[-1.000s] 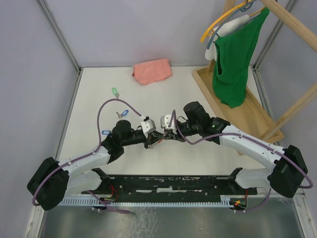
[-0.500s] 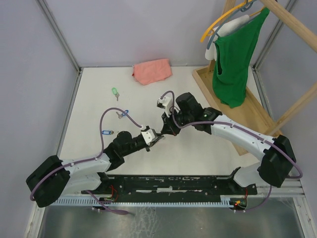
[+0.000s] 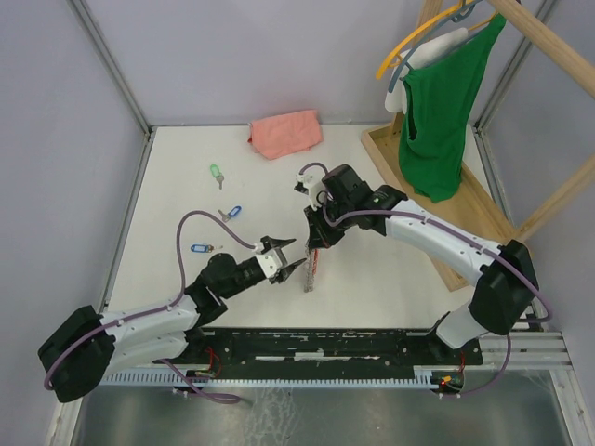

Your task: Put the keys on the keyring

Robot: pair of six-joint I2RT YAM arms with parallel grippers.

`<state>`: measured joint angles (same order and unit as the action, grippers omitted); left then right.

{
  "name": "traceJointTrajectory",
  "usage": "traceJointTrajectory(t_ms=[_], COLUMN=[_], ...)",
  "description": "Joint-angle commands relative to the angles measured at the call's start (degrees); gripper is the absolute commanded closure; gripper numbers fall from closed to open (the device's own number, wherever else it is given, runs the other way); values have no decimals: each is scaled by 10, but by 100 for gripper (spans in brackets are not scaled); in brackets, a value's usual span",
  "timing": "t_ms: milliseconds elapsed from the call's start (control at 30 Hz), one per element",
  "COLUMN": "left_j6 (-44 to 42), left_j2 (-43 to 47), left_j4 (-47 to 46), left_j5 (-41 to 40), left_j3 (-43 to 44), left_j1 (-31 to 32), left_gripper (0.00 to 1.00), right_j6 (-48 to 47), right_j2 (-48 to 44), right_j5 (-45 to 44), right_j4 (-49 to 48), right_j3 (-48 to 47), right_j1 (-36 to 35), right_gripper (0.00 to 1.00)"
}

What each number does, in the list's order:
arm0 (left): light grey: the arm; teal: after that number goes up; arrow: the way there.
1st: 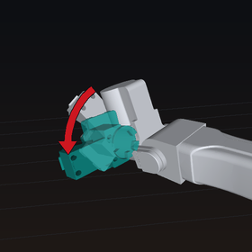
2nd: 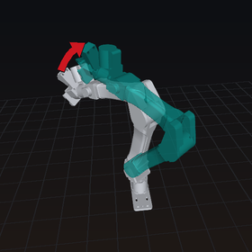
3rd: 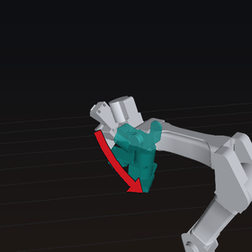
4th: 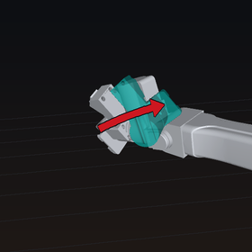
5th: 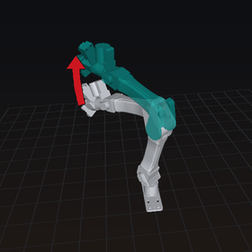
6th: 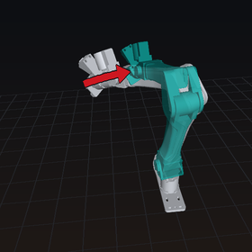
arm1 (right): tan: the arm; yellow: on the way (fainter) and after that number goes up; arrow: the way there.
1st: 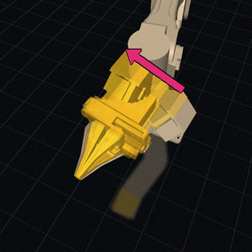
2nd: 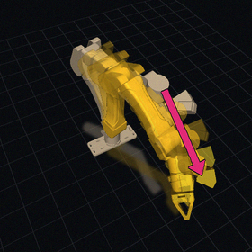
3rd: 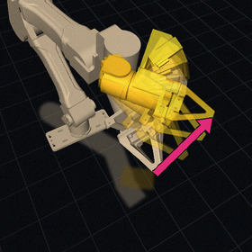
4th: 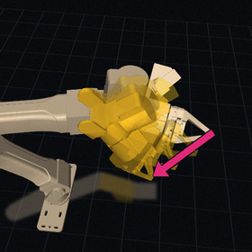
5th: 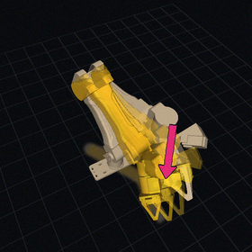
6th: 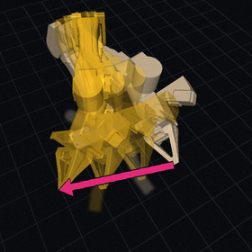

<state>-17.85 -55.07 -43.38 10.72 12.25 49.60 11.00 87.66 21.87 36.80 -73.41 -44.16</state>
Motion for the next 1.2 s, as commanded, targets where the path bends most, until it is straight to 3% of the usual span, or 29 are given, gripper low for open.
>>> traceJointTrajectory(t_ms=[0,133,267,367,933,1167], left_j6=[-27,-19,46,80,124,140], left_j2=[18,-6,-42,-66,-187,-213], left_j4=[-27,-29,-87,-132,-191,-205], left_j5=[26,64,187,259,380,403], left_j3=[-7,7,4,6,66,73], left_j1=[1,-15,-89,-126,-161,-167], left_gripper=[39,40,49,49,55,66], right_j6=[-39,-83,-125,-152,-251,-267], right_j2=[15,30,34,37,39,36], right_j5=[0,8,19,25,82,86], right_j4=[33,61,70,78,94,95], right_j3=[-53,-73,-80,-87,-88,-89], right_j1=[6,6,5,6,2,-2], right_gripper=[99,99,99,99,99,99])
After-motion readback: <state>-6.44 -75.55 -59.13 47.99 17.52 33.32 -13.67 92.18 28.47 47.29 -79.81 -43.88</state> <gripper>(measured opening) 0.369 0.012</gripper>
